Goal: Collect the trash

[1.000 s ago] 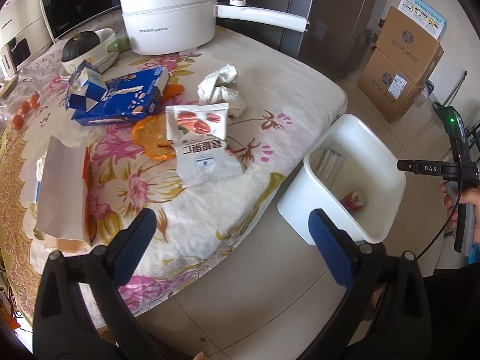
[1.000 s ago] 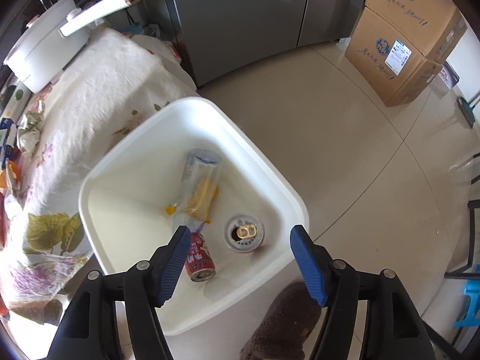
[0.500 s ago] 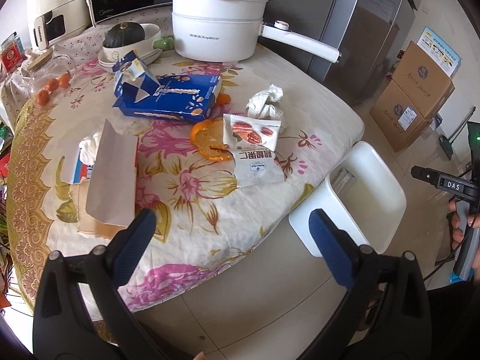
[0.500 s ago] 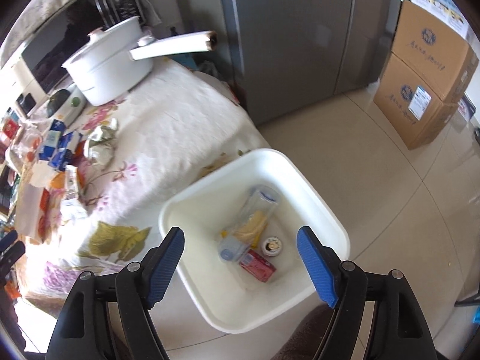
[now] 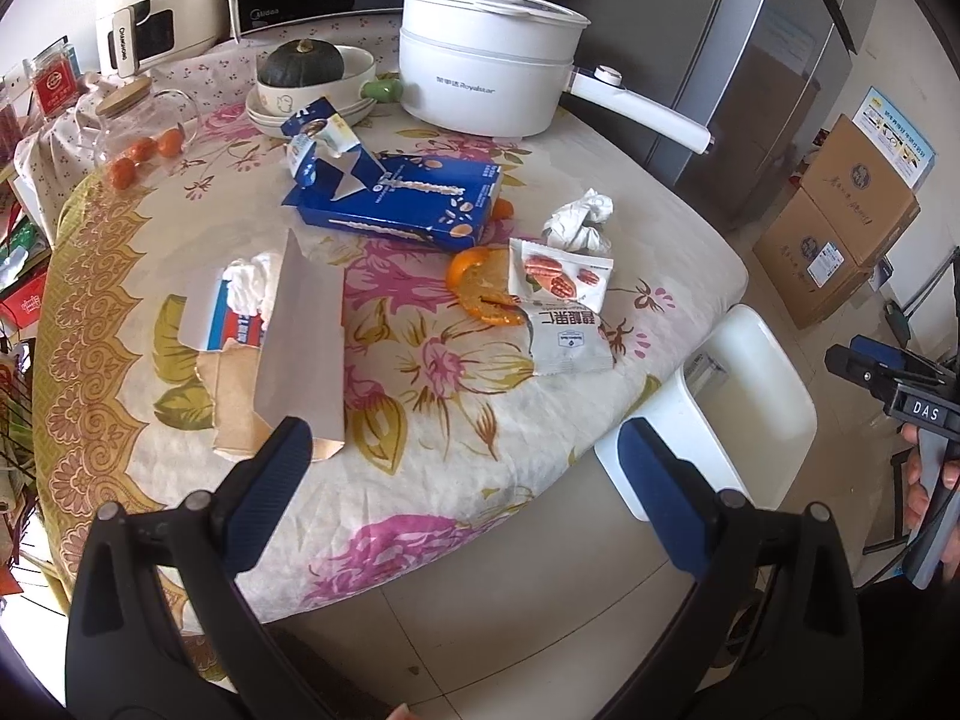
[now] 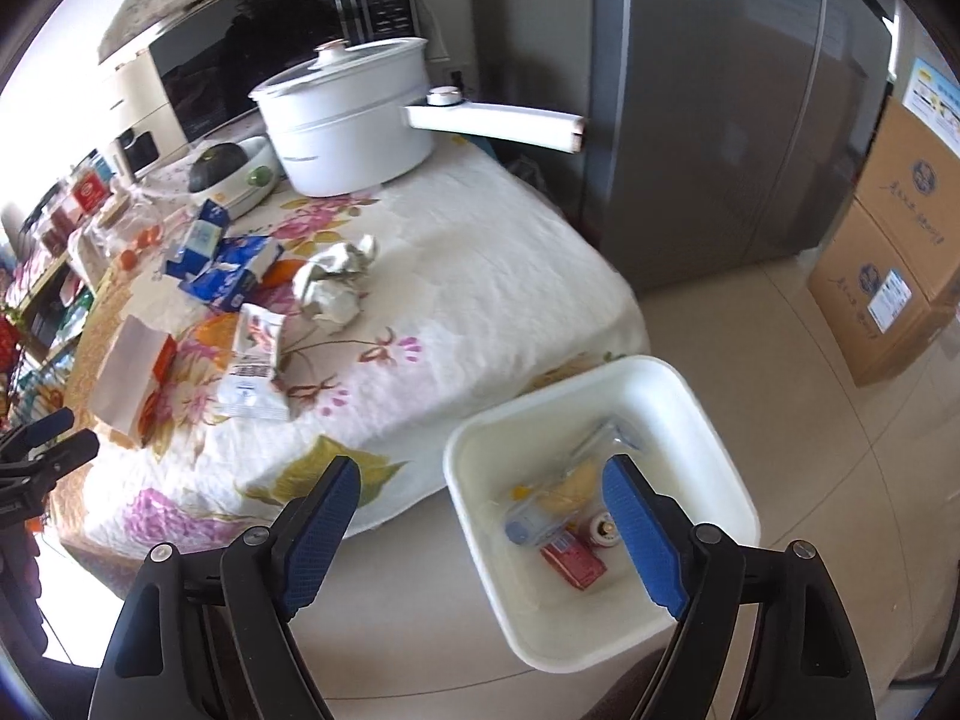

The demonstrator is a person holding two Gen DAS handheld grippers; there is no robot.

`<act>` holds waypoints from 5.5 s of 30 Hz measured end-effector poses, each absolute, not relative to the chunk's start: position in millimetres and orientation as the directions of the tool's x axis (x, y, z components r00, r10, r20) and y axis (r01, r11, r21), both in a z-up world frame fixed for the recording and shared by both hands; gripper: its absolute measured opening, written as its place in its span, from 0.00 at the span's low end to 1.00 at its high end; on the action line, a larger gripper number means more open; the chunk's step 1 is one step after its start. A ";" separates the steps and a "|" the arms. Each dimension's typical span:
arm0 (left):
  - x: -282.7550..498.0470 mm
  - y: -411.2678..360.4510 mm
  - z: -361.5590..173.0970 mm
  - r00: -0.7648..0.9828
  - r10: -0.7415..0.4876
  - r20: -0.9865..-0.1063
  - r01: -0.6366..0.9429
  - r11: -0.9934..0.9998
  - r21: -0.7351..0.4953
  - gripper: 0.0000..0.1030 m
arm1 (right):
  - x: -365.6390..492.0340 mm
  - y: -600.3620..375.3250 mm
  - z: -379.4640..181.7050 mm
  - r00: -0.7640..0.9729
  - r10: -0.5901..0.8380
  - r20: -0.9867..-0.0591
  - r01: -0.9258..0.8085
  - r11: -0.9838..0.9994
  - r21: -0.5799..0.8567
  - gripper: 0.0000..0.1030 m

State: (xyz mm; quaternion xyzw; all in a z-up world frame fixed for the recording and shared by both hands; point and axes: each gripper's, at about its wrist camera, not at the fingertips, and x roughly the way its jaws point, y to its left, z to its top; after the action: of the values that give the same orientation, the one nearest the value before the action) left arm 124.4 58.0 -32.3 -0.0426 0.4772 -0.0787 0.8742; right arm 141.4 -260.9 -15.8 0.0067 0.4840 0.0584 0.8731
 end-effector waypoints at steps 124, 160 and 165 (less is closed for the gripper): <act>170.6 -35.5 -36.2 0.530 -0.410 -0.742 0.198 0.911 -0.362 0.17 | 188.2 -247.6 -54.0 0.442 0.066 -0.895 -0.096 0.995 0.026 0.66; 173.2 -186.5 -103.5 0.343 -0.437 -0.832 0.361 0.879 -0.313 0.67 | 141.8 -400.9 -82.2 0.330 -0.047 -0.943 0.093 0.996 -0.017 0.66; 173.1 -174.7 -102.1 0.339 -0.406 -0.848 0.349 0.892 -0.288 0.80 | 142.6 -400.2 -83.6 0.320 -0.043 -0.946 0.099 0.995 -0.012 0.66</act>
State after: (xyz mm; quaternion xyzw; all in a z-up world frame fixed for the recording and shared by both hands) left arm 173.1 -174.7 -102.1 -0.0275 0.5265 -0.2308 0.8178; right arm 142.6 -400.2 -83.6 0.0239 0.5813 -0.0436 0.8122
